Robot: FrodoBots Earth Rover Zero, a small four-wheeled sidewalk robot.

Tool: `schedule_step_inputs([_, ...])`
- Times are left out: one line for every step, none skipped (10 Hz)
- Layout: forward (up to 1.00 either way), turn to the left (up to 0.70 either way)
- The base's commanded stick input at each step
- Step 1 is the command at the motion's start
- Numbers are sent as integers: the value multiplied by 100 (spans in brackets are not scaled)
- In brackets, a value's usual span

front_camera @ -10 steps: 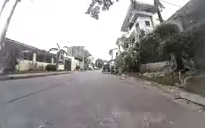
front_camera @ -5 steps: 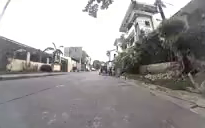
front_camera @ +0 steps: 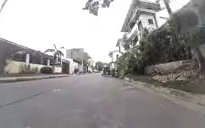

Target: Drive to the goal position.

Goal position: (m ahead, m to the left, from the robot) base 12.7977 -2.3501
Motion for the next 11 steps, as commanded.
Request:
schedule_step_inputs([100,0])
schedule_step_inputs([100,0])
schedule_step_inputs([100,-22])
schedule_step_inputs([100,-36])
schedule_step_inputs([100,-39])
schedule_step_inputs([100,-39])
schedule_step_inputs([100,-39])
schedule_step_inputs([100,-12])
schedule_step_inputs([100,0])
schedule_step_inputs([100,0])
schedule_step_inputs([100,0])
